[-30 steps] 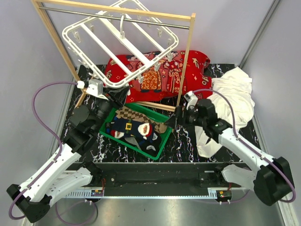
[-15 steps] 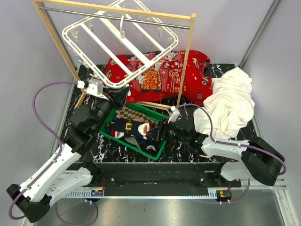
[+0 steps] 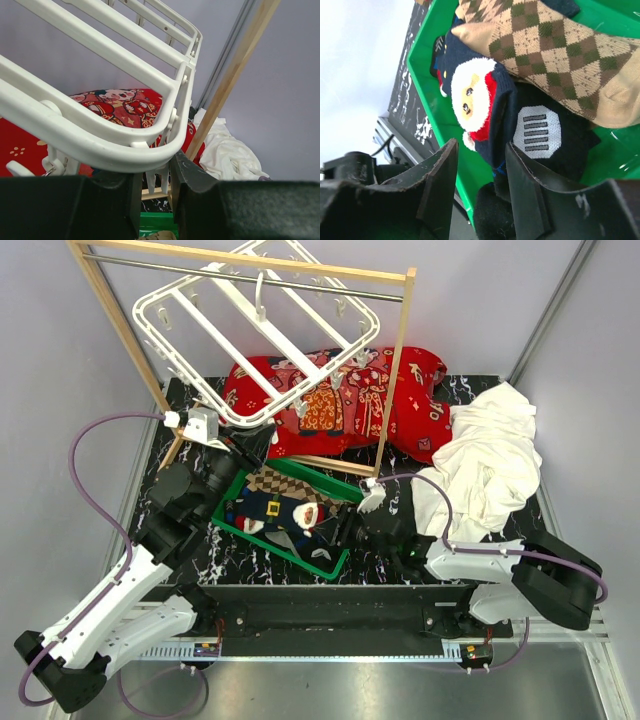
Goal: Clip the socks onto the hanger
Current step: Pick up the sock from the bin.
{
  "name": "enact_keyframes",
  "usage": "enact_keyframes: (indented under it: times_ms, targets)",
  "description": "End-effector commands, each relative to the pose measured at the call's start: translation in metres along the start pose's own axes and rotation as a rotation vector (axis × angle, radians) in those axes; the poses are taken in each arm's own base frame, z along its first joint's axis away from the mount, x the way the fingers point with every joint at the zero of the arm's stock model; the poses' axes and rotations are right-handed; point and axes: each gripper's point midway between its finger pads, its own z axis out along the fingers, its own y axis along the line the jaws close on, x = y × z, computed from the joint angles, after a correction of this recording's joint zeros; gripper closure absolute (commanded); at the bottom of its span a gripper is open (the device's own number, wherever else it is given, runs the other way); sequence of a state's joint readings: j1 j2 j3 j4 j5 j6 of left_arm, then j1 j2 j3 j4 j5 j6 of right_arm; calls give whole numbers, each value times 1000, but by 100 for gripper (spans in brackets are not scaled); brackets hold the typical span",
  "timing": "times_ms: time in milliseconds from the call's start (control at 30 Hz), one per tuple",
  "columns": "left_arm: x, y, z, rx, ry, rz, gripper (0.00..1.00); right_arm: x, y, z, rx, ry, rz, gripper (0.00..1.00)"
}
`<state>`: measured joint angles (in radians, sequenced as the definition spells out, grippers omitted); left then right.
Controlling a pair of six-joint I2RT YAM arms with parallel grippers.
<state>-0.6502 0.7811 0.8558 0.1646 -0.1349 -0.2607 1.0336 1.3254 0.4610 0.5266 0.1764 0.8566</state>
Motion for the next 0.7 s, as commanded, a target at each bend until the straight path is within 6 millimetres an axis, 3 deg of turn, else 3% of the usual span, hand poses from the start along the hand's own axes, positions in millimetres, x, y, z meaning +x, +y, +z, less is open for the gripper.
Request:
enact_keyframes:
  times_ms: [0,433,667]
  targets:
    - [-11,0,2,-16,-24,-7,100,-12,2,-6,23,-54,65,49]
    - [-13,-3,4,-7,-25,-13,100,1,9,7,-23,-8,71,61]
    - [-13,-5,5,4,-21,-18,100,-4,24,11,-70,-4,5,71]
